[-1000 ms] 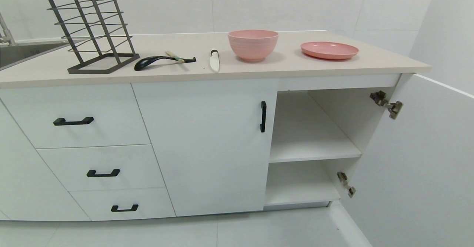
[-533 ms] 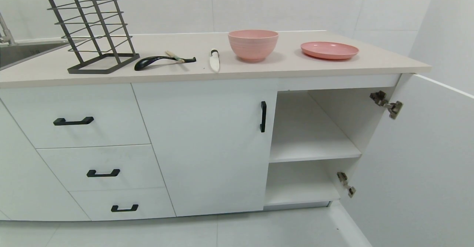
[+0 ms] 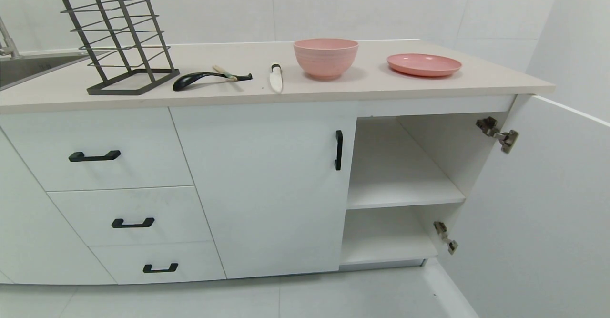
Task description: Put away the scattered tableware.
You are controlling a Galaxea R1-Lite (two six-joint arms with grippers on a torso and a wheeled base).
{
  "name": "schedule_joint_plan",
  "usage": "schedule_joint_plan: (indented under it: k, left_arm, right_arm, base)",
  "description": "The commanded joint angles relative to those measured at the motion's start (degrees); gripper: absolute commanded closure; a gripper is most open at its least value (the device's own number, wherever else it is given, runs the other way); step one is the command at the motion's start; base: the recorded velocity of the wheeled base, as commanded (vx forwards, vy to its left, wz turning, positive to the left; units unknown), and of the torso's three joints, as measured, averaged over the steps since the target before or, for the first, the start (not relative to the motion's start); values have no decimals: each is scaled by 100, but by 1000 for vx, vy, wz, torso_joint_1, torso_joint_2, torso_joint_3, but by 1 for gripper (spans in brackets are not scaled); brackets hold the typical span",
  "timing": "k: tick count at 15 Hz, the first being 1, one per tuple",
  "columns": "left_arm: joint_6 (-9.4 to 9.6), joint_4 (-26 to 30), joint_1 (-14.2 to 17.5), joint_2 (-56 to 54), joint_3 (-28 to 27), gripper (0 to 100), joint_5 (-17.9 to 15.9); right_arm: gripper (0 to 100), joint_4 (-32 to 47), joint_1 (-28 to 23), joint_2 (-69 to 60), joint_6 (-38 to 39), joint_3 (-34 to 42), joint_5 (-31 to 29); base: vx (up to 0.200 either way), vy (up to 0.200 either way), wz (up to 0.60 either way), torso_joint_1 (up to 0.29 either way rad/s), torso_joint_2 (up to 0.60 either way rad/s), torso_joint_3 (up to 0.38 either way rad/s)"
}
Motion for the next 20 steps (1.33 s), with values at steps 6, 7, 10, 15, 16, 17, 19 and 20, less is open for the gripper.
schedule_joint_plan:
  k: [6,7,10,15,16,17,19,20]
  left_arm:
    - [-57,-2,0,18,-2,0,40]
    - [-57,-2,0,18,-2,0,40]
    - [-84,7,0,18,-2,0,49]
    - [-224,-11,0,18,-2,0,207]
    - [-224,-2,0,18,-2,0,207]
    - [-224,-2,0,18,-2,0,207]
    - [-224,-11,0,18,-2,0,216]
    - [-233,-11,0,18,-2,0,216]
  right_arm:
    - [0,-2,64,-258,122,11,-111]
    - [0,-2,64,-258,122,2,-111]
    - [0,-2,64,-258,131,11,-111]
    - [0,-2,64,-258,131,11,-111]
    - [0,-11,64,-258,122,11,-111]
    - [0,-11,64,-258,122,11,-111]
    - [0,-11,64,-258,131,11,-111]
    - [0,-11,64,-258,139,11,-111]
  base:
    - [0,-100,0,3,1,0]
    - [0,-200,0,7,7,2]
    - [0,-133,0,3,2,-3]
    - [80,0,0,2,1,2]
    - [200,0,0,-2,7,7]
    - [200,0,0,-2,2,-2]
    - [200,0,0,10,2,2]
    - [200,0,0,2,2,2]
